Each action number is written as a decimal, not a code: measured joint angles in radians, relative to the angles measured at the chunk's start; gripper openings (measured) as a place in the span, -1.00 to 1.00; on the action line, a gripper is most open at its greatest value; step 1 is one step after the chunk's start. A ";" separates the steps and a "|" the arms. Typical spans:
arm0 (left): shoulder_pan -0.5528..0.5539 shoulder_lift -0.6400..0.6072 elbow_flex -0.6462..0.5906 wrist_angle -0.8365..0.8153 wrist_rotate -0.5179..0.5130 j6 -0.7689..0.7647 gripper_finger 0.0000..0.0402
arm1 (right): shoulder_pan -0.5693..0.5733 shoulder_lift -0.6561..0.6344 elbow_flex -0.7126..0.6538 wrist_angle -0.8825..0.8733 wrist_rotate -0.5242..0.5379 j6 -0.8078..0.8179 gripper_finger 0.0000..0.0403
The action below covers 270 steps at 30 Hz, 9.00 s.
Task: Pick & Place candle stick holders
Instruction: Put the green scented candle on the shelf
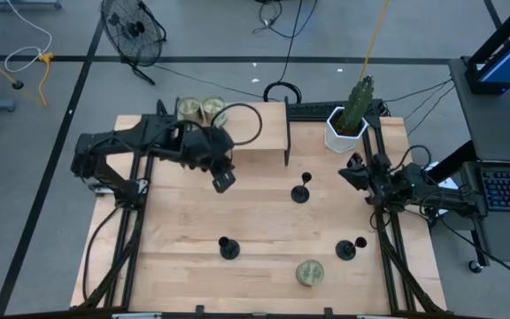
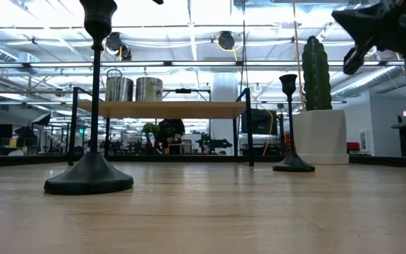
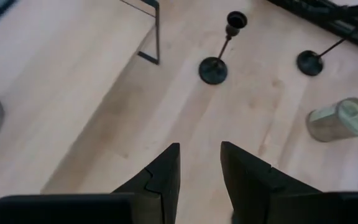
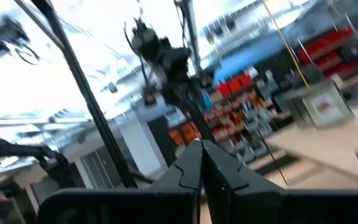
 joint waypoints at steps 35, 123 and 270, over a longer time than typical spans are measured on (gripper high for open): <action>-0.216 -0.881 -1.404 1.171 0.072 -0.045 -0.40 | 0.065 0.664 0.524 -0.031 -0.241 -0.100 -0.99; -0.289 -1.003 -1.577 1.213 0.019 -0.020 -0.40 | 0.560 1.431 1.111 -1.162 -0.290 0.379 -0.13; -0.289 -1.003 -1.577 1.236 0.016 -0.128 -0.40 | 0.637 1.440 1.033 -1.062 -0.043 0.744 -1.00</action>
